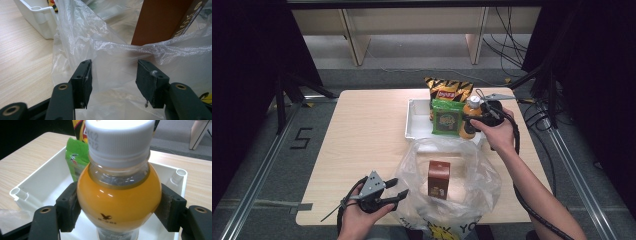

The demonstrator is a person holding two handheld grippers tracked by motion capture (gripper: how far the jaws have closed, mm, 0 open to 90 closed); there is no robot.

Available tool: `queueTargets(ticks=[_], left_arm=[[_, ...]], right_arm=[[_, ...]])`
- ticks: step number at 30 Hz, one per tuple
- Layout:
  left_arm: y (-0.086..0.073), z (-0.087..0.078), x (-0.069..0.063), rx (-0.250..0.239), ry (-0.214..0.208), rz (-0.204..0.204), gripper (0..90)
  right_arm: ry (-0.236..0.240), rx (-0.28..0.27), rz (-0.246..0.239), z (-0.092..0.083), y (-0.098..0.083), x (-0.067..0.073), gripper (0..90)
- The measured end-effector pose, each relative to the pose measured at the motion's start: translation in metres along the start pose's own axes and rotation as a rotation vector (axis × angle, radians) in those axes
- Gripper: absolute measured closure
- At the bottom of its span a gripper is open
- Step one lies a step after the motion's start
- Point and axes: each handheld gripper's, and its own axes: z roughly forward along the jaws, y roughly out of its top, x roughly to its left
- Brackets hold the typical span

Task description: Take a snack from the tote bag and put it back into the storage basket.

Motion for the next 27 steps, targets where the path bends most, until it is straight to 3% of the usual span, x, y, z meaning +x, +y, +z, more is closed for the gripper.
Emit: queueTargets(ticks=[1,2,4,5,6,7,11,12,13,14,15,19,20,21,22,27], left_arm=[[0.000,0.000,0.000,0.000,0.001,0.001,46.3],[0.000,0.000,0.000,0.001,0.000,0.000,46.3],[0.001,0.000,0.001,0.002,-0.002,0.028,46.3],[0.001,0.000,0.001,0.002,-0.002,0.027,46.3],[0.001,0.000,0.001,0.003,-0.002,0.028,46.2],[0.001,0.000,0.001,0.002,0.001,0.028,46.3],[0.001,0.000,0.001,0.002,-0.002,0.027,46.3],[0.000,0.000,0.001,0.003,-0.002,0.027,46.3],[0.000,0.000,0.001,0.003,-0.002,0.027,46.3],[0.000,0.000,0.001,0.002,0.001,0.027,46.3],[0.000,0.000,0.001,0.002,0.000,0.027,46.3],[0.000,0.000,0.001,0.002,-0.002,0.027,46.2],[0.000,-0.001,0.001,0.006,0.007,0.028,46.2],[0.000,-0.001,0.001,0.005,0.006,0.027,46.3],[0.000,-0.001,0.001,0.003,0.002,0.026,46.2],[0.000,-0.001,0.001,0.003,0.001,0.026,46.3]], right_arm=[[0.001,0.008,-0.001,0.000,-0.001,0.000,31.0],[-0.012,0.022,0.035,0.000,-0.001,0.003,31.0],[-0.002,0.019,0.017,0.002,-0.003,0.002,31.0],[-0.006,0.023,0.032,0.002,-0.004,0.003,31.0],[-0.005,0.026,0.014,0.003,-0.005,0.002,31.0],[-0.013,0.020,0.038,0.005,-0.006,0.003,31.0],[-0.012,0.035,0.022,0.008,-0.010,0.000,31.0],[-0.009,0.032,-0.016,0.008,-0.011,-0.003,31.0],[-0.014,0.033,0.019,0.009,-0.011,0.000,31.0],[-0.009,0.047,0.008,0.009,-0.012,-0.001,31.0],[-0.018,0.060,0.028,0.008,-0.012,0.000,31.0],[-0.025,0.045,0.028,0.012,-0.014,-0.001,31.0],[-0.016,0.051,0.000,0.012,-0.015,-0.004,31.0],[-0.031,0.051,0.004,0.013,-0.015,-0.005,31.0],[-0.028,0.057,0.042,0.013,-0.016,-0.002,31.0],[-0.034,0.055,0.003,0.015,-0.018,-0.008,31.0]])
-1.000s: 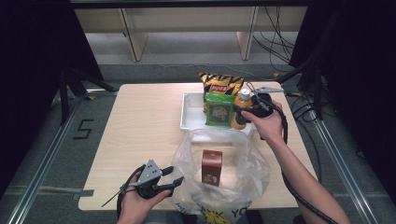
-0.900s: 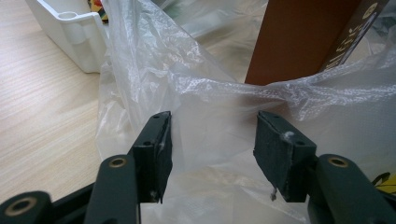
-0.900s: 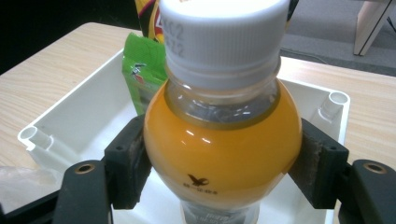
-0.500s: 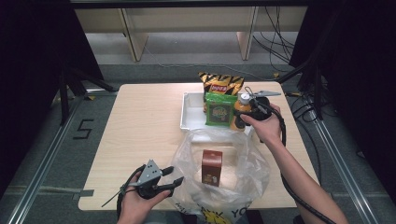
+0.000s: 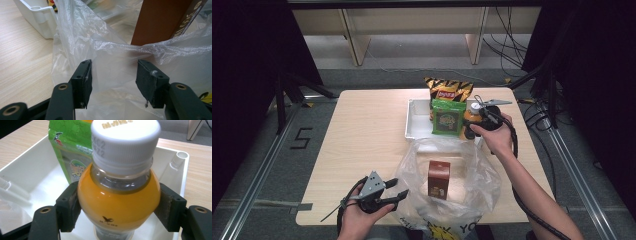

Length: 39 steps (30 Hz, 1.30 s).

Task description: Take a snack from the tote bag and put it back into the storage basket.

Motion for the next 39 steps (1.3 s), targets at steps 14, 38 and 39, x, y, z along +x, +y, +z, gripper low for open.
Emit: queueTargets(ticks=[14,38,39], left_arm=[[0.000,0.000,0.000,0.006,0.006,0.003,46.2],[0.000,0.000,-0.001,0.011,0.006,-0.002,45.9],[0.000,0.000,-0.002,0.011,0.008,-0.007,46.0]], right_arm=[[-0.012,0.030,-0.017,0.007,-0.005,-0.002,30.8],[-0.006,0.027,0.009,0.000,-0.005,0.007,19.5],[0.005,0.032,-0.001,-0.001,-0.004,0.005,19.6]])
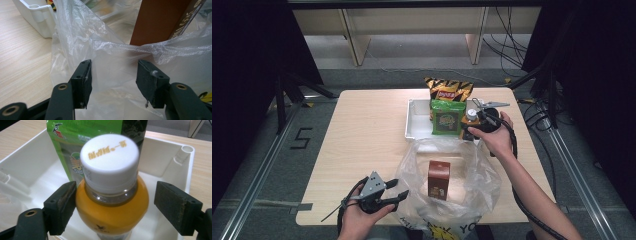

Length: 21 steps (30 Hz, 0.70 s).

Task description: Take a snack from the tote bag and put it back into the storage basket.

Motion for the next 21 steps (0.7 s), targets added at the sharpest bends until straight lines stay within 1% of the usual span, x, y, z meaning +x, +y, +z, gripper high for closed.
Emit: queueTargets(ticks=[1,2,3,4,5,6,7,8,9,10,11,12,13,14,15,16,17,18,19,20,21], left_arm=[[0.000,0.000,0.000,-0.003,-0.002,0.000,45.9],[0.000,0.001,0.000,-0.008,-0.007,-0.002,45.9],[0.000,0.001,0.000,-0.008,-0.006,-0.003,45.9],[0.000,0.001,0.001,-0.008,-0.006,-0.001,45.9],[0.000,0.001,0.001,-0.008,-0.006,0.002,45.9],[0.000,0.001,0.001,-0.007,-0.008,0.007,46.0],[0.000,0.000,0.001,-0.007,-0.005,0.004,45.9],[0.000,0.000,0.001,-0.004,-0.005,0.009,45.9],[0.000,0.000,0.001,-0.006,-0.005,0.009,45.9],[0.000,0.001,0.001,-0.008,-0.004,0.000,45.9],[0.000,0.001,0.001,-0.008,-0.004,0.000,45.9],[0.000,0.001,0.000,-0.008,-0.005,-0.002,45.9],[0.000,0.001,0.000,-0.005,-0.001,-0.001,45.9],[0.000,0.000,0.000,-0.005,-0.001,-0.001,45.9],[0.000,0.001,0.000,-0.006,-0.001,0.001,45.9],[0.001,0.000,0.001,0.000,0.000,0.010,45.9],[0.000,0.000,0.000,-0.002,-0.001,-0.003,46.0],[0.001,0.000,0.001,0.001,0.000,0.011,45.9],[0.001,0.000,0.001,0.001,0.000,0.011,45.9],[0.000,0.000,0.001,-0.006,-0.003,0.009,45.9],[0.000,0.000,0.001,-0.005,0.000,0.004,45.9]], right_arm=[[-0.002,-0.010,0.008,-0.001,-0.001,0.001,19.5],[0.005,-0.002,0.033,-0.003,0.000,0.002,19.5],[-0.003,0.002,0.021,-0.005,0.001,0.000,19.4],[0.017,-0.011,0.011,-0.006,0.000,-0.001,19.3],[0.000,-0.009,-0.001,-0.007,0.000,-0.002,19.4],[-0.002,-0.011,-0.003,-0.009,-0.001,-0.002,19.4],[0.011,-0.008,0.022,-0.011,-0.002,0.000,19.6],[0.000,-0.010,0.012,-0.013,-0.002,-0.001,20.4],[0.021,-0.017,0.003,-0.015,-0.003,-0.003,21.6],[0.004,-0.019,0.005,-0.015,-0.003,-0.003,21.8],[0.022,-0.023,0.004,-0.017,-0.004,-0.003,21.7],[0.004,-0.023,0.005,-0.019,-0.005,-0.003,21.6],[0.007,-0.030,0.004,-0.019,-0.005,-0.004,21.4],[0.017,-0.023,0.008,-0.022,-0.006,-0.003,20.8],[0.010,-0.007,0.036,-0.025,-0.006,0.000,20.6],[0.018,-0.025,0.004,-0.024,-0.006,-0.003,20.7],[0.019,-0.031,0.009,-0.026,-0.007,-0.002,20.7],[0.010,-0.026,0.002,-0.027,-0.007,-0.002,20.7],[0.016,-0.038,-0.008,-0.029,-0.008,-0.003,20.8],[0.019,-0.034,0.006,-0.030,-0.009,-0.001,21.0],[0.012,-0.038,-0.011,-0.031,-0.010,-0.003,21.5]])
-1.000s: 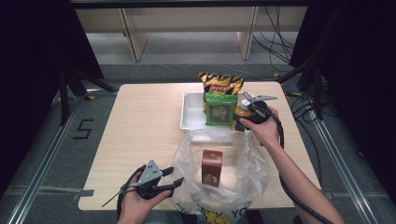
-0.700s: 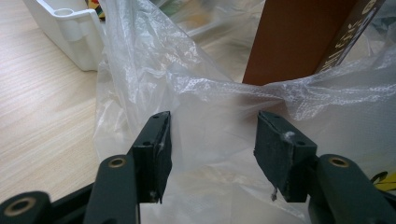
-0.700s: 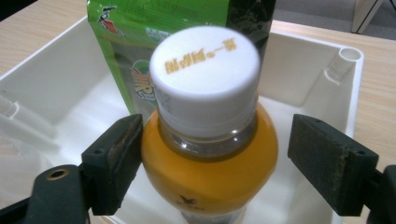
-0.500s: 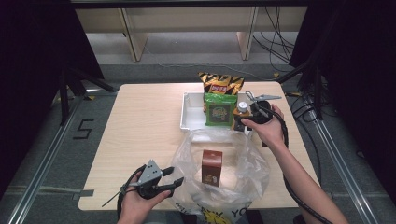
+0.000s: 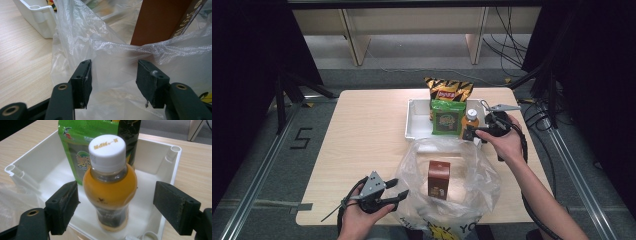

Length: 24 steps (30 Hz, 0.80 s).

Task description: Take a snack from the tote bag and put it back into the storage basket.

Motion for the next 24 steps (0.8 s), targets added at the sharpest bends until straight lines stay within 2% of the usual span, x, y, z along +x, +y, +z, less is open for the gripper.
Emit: queueTargets(ticks=[1,2,3,4,5,6,7,8,9,10,11,12,13,14,15,16,18,20,22,23,24], left_arm=[[0.000,0.000,0.000,-0.001,0.000,-0.003,45.9],[0.000,0.001,0.000,-0.002,-0.015,0.000,45.9],[0.000,0.001,0.000,-0.003,-0.010,-0.007,45.9],[0.000,0.001,0.000,-0.004,-0.010,-0.006,45.9],[0.000,0.001,-0.001,-0.002,-0.009,-0.005,46.0],[0.000,0.001,0.000,-0.002,-0.010,0.000,45.9],[0.000,0.001,-0.001,-0.003,-0.003,-0.003,45.9],[0.001,0.000,0.000,-0.001,-0.001,0.009,45.9],[0.001,0.000,0.000,-0.003,0.000,0.008,45.9],[0.001,0.000,0.001,-0.003,0.001,0.008,45.9],[0.001,0.000,0.001,-0.003,0.001,0.007,45.9],[0.000,0.000,-0.001,-0.005,0.002,-0.023,45.9],[0.000,0.000,-0.001,-0.004,0.002,-0.023,45.9],[0.000,0.000,-0.001,-0.004,0.003,-0.024,45.9],[0.001,0.000,0.000,-0.003,0.001,0.006,45.9],[0.001,0.000,0.000,-0.002,0.001,0.007,45.9],[0.001,0.000,0.000,-0.009,-0.007,0.006,45.9],[0.001,0.000,0.000,-0.011,-0.005,0.004,45.9],[0.001,0.000,0.000,-0.009,-0.005,0.004,45.9],[0.001,0.000,0.000,-0.010,-0.005,0.005,45.9],[0.001,0.000,-0.001,-0.010,-0.003,-0.001,45.9]], right_arm=[[0.015,-0.001,0.013,-0.002,-0.001,0.001,21.8],[0.007,0.002,0.011,-0.004,-0.002,0.001,21.7],[-0.009,-0.002,0.010,-0.005,-0.003,0.000,22.2],[-0.001,0.000,0.036,-0.007,-0.004,0.003,22.6],[0.003,-0.003,0.029,-0.008,-0.005,0.002,23.3],[-0.006,-0.001,0.046,-0.010,-0.005,0.003,23.7],[-0.012,-0.009,0.016,-0.010,-0.006,0.000,23.9],[-0.009,-0.003,0.030,-0.011,-0.007,0.002,24.7],[-0.002,-0.009,0.004,-0.012,-0.008,-0.001,25.2],[-0.011,-0.005,0.019,-0.013,-0.008,0.000,25.3],[-0.005,-0.011,0.012,-0.015,-0.009,0.000,25.7],[-0.007,-0.015,0.015,-0.016,-0.010,0.001,26.0],[-0.011,-0.016,0.033,-0.017,-0.011,0.003,26.0],[-0.001,-0.015,0.012,-0.019,-0.012,0.002,26.0],[-0.011,-0.024,0.007,-0.020,-0.013,0.003,25.9],[0.004,-0.028,0.002,-0.023,-0.014,0.004,26.2],[0.002,-0.041,0.004,-0.027,-0.014,0.005,26.9],[0.028,-0.052,-0.005,-0.033,-0.014,0.007,27.5],[0.019,-0.059,-0.009,-0.038,-0.014,0.010,28.3],[0.045,-0.067,-0.016,-0.040,-0.014,0.011,28.3],[0.046,-0.071,-0.025,-0.042,-0.014,0.013,28.4]])
